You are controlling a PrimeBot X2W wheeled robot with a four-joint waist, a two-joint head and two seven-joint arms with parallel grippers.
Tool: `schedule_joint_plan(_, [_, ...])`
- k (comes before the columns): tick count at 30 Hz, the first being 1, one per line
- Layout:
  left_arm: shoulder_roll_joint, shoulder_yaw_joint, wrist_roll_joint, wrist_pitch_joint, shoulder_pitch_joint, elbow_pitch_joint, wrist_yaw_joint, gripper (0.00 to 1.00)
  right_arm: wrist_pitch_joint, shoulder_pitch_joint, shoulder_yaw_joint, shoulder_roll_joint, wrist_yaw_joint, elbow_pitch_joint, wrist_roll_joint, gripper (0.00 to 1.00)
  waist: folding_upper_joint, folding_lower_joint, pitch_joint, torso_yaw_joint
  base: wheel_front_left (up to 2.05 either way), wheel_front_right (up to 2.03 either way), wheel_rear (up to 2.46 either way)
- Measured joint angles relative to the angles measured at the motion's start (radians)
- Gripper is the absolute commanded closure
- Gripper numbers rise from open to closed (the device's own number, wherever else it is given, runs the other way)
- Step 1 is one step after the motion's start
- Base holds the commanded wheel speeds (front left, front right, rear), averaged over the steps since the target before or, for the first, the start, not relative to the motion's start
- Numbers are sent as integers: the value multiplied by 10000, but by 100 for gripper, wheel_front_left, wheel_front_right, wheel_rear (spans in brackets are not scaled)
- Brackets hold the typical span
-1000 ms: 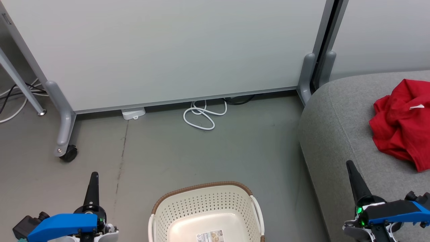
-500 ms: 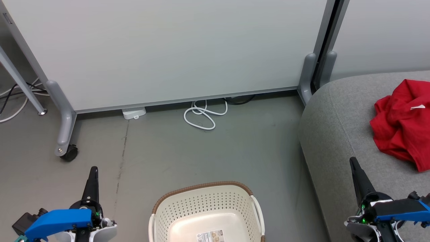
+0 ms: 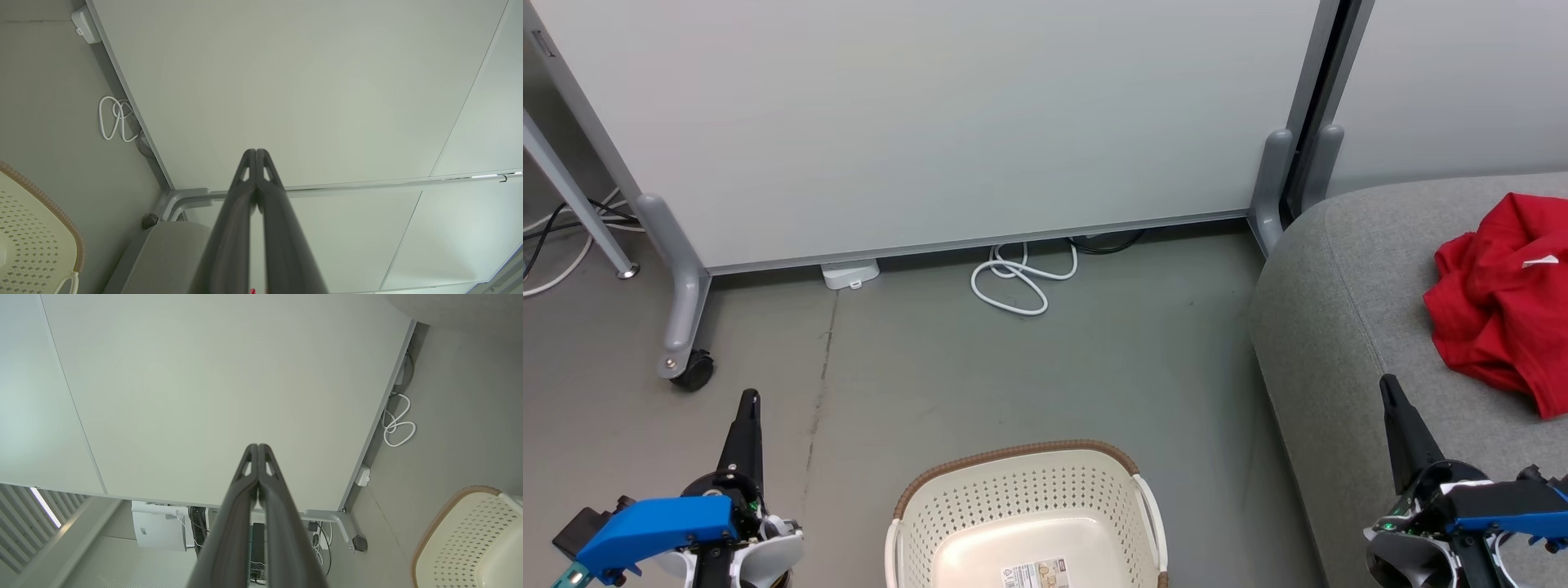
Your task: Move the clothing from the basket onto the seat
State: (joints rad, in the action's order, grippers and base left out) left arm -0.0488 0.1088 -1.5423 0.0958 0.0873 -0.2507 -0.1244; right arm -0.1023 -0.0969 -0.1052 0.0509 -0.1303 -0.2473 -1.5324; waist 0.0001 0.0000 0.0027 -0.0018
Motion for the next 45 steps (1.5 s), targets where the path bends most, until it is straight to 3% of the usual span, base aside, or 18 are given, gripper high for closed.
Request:
schedule_joint_plan(12, [-2, 48, -690, 184, 156, 35, -15, 100, -109, -45, -92, 0, 0, 8, -786, 100, 0, 0, 4, 18, 0, 0, 0])
schedule_joint_plan(45, [-2, 48, -690, 184, 169, 38, -17, 100, -111, -66, -96, 0, 0, 12, -792, 100, 0, 0, 4, 18, 0, 0, 0])
